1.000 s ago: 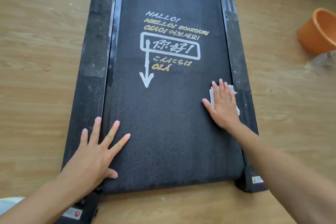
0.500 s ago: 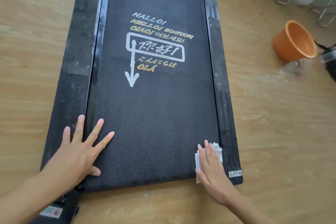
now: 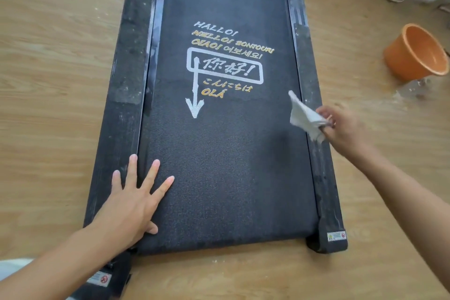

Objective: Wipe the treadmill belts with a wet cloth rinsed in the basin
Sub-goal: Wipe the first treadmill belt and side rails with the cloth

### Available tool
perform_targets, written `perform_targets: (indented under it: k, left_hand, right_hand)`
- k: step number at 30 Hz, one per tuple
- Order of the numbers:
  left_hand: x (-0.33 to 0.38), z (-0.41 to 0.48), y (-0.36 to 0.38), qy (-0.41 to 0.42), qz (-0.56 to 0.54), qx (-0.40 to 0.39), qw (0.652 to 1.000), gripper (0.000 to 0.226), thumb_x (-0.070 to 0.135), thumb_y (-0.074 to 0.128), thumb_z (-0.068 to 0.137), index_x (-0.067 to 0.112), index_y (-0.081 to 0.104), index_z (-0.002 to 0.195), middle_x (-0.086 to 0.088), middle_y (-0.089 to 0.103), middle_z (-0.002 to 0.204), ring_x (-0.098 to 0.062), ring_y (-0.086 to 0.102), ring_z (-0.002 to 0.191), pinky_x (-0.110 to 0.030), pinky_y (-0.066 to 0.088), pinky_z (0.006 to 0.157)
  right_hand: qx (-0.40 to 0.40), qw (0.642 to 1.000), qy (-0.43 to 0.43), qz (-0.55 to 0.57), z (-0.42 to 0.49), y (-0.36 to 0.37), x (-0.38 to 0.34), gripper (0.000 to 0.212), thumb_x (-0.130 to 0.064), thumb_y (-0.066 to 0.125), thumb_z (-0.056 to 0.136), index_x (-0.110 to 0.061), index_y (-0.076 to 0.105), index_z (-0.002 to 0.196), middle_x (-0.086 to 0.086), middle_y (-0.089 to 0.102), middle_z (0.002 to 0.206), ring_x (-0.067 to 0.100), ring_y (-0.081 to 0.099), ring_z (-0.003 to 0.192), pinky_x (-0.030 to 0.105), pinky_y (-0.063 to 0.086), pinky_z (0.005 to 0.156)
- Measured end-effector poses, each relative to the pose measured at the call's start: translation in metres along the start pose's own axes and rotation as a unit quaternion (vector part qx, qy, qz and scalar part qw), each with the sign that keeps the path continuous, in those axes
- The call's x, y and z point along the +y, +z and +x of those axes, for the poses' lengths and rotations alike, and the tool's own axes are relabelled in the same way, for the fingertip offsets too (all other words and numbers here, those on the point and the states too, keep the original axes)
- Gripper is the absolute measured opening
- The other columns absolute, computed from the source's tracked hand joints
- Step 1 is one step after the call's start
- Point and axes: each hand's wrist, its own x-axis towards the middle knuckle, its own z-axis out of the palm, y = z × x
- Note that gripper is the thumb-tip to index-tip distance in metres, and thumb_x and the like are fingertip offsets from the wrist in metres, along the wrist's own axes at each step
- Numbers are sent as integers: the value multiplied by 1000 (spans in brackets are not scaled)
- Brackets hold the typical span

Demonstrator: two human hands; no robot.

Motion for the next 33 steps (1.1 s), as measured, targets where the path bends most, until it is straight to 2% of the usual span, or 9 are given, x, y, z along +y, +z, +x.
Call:
perform_targets:
  k: [4,6,9,12,15,17,21,25,33]
  left_hand:
    - [-2,-2,0,8,-11,12,1000,114,73,55,92,37,-38,148,-15,-46,155,-63,-31,145,-71,8,121]
    - [-3,-5,0,12,-11,8,1000,114,72,55,93,36,-35,153,-15,-44,159,-62,-32,145,-71,7,122]
    - [-5,-8,-4,33,-4,-5,999,110,71,51,95,35,-34,155,-14,-43,162,-60,-35,144,-70,4,124]
    - [-24,-8,-10,87,-60,-19,994,99,69,52,97,40,-16,163,-4,-37,166,-50,-34,149,-63,6,128]
    - [-69,-11,-17,96,-176,19,980,97,63,63,94,51,-8,159,10,-32,168,-19,-31,153,-37,4,131]
    - [-96,-14,-5,63,-156,51,984,122,67,70,86,36,-23,158,3,-46,161,-16,-36,151,-29,-7,129]
    - [-117,-15,29,65,-169,76,981,149,66,85,70,19,-25,160,7,-52,157,-10,-43,148,-27,-16,125]
    - [-122,-14,27,84,-188,66,976,140,62,79,80,24,-34,154,8,-53,155,-6,-46,145,-22,-20,123]
    - [-115,-20,9,60,-221,53,972,129,55,76,88,20,-27,158,2,-47,159,-12,-40,150,-23,-15,125]
  right_hand:
    - [129,992,4,-4,64,1,-7,24,1,63,88,-11,69,107,8,58,99,20,51,88,31,36,74]
    - [84,995,25,-41,68,24,-6,32,0,63,87,-10,68,118,15,60,107,33,57,97,36,42,79]
    - [-130,980,53,-141,49,69,-7,49,-18,61,87,-21,60,135,14,58,123,41,57,113,46,52,90]
    - [-78,987,90,-109,48,83,-9,49,-32,52,82,-28,64,129,4,66,121,34,60,116,50,54,95]
    - [-37,996,43,-69,72,90,-12,53,-18,58,95,-12,53,147,11,52,149,34,44,141,52,44,111]
    - [-70,997,27,-26,82,109,-13,59,-31,52,108,-7,36,160,14,29,169,32,24,157,48,23,127]
    - [19,982,190,-13,82,159,-35,76,-63,21,106,-19,15,168,5,8,177,22,5,163,49,7,130]
    - [20,964,264,15,94,165,-101,97,-78,20,98,-13,6,169,10,-2,177,27,-5,163,49,-1,130]
    - [-75,995,-64,-15,92,216,-323,86,-71,15,103,-19,-1,169,4,-12,176,22,-16,162,47,-9,131]
